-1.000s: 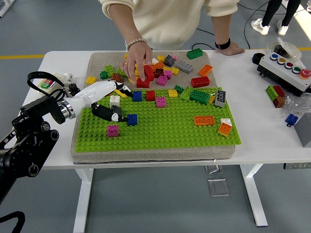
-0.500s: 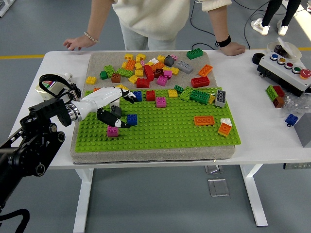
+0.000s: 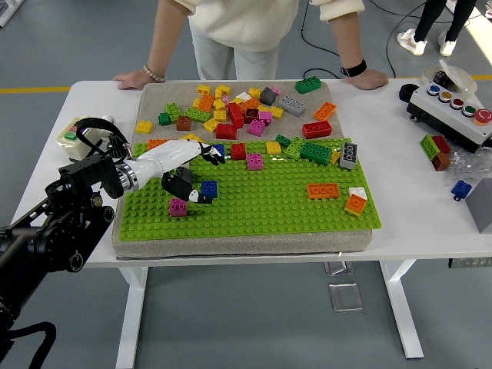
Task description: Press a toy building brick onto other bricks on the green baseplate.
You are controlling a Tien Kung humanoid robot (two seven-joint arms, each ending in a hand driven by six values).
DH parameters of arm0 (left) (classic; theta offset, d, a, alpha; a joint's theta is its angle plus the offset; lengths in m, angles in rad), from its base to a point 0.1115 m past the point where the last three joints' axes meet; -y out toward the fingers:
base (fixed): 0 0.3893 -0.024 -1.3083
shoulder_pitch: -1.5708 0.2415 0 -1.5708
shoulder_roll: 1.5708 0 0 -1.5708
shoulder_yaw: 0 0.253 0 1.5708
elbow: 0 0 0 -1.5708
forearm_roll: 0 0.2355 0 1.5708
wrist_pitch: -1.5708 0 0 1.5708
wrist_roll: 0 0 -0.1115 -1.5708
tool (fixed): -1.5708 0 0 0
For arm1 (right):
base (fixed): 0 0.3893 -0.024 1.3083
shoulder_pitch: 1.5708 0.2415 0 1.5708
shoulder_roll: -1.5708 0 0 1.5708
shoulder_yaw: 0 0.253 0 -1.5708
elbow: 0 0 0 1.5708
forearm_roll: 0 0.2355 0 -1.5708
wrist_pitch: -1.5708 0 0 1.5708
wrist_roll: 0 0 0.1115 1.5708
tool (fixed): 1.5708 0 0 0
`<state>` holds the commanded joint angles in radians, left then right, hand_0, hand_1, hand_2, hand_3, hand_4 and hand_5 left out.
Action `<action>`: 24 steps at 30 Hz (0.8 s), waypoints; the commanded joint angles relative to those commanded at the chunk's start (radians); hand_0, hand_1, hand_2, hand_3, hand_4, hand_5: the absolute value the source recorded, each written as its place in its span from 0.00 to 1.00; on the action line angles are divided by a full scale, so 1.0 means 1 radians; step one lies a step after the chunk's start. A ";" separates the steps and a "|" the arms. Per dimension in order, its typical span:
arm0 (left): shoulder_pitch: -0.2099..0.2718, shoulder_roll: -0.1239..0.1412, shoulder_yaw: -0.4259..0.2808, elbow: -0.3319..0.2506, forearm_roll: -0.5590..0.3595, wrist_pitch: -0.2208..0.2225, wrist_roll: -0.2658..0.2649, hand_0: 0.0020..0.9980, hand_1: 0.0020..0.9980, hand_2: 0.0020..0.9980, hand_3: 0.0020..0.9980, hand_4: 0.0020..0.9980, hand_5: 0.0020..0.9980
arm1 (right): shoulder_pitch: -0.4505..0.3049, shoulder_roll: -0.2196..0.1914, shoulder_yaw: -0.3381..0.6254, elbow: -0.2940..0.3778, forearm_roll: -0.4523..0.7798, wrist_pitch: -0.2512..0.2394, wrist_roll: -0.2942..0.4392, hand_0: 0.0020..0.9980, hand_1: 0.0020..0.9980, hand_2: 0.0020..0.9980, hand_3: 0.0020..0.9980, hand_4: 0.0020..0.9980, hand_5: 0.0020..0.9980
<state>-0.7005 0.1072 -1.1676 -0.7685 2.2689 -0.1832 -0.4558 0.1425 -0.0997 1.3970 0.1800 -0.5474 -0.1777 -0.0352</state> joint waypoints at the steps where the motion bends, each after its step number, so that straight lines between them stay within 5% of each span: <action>1: -0.005 -0.002 0.006 0.010 0.000 0.006 -0.002 0.92 0.76 0.73 0.75 1.00 0.25 | 0.000 0.000 -0.001 0.000 0.001 0.000 0.000 0.73 0.66 0.71 0.59 0.91 0.49; 8: -0.030 -0.015 0.026 0.061 0.000 0.034 -0.005 0.92 0.75 0.71 0.70 1.00 0.24 | 0.002 0.000 -0.003 0.000 0.001 0.001 0.000 0.73 0.66 0.71 0.59 0.91 0.49; 9: -0.031 -0.016 0.028 0.065 0.000 0.036 -0.006 0.91 0.74 0.65 0.64 0.93 0.21 | 0.002 0.000 -0.003 0.000 0.000 0.001 0.000 0.73 0.66 0.71 0.59 0.91 0.49; 24: -0.040 -0.017 0.049 0.114 0.000 0.072 -0.014 0.90 0.73 0.63 0.60 0.87 0.17 | 0.003 0.000 -0.013 0.000 -0.005 0.001 0.000 0.73 0.66 0.71 0.59 0.92 0.50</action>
<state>-0.7408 0.0899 -1.1183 -0.6545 2.2689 -0.1112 -0.4699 0.1451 -0.0995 1.3842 0.1800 -0.5522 -0.1769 -0.0354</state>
